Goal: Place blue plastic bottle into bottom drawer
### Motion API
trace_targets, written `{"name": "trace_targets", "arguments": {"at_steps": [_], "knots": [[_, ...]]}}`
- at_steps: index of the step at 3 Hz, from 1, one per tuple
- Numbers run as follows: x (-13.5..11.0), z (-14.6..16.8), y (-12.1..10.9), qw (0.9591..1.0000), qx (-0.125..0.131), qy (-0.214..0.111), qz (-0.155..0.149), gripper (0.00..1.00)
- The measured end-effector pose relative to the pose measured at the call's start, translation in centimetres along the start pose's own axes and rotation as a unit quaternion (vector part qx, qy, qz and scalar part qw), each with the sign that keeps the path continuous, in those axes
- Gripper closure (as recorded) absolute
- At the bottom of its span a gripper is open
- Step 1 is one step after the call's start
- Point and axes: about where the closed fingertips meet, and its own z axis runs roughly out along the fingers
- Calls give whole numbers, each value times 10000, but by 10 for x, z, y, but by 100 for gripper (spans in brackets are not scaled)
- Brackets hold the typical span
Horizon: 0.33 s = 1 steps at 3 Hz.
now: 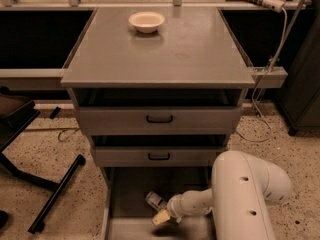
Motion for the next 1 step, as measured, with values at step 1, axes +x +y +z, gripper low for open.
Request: {"name": "trace_targets", "arguments": {"at_steps": [1], "knots": [[0, 0, 0, 10000, 0, 0, 0, 0]]}}
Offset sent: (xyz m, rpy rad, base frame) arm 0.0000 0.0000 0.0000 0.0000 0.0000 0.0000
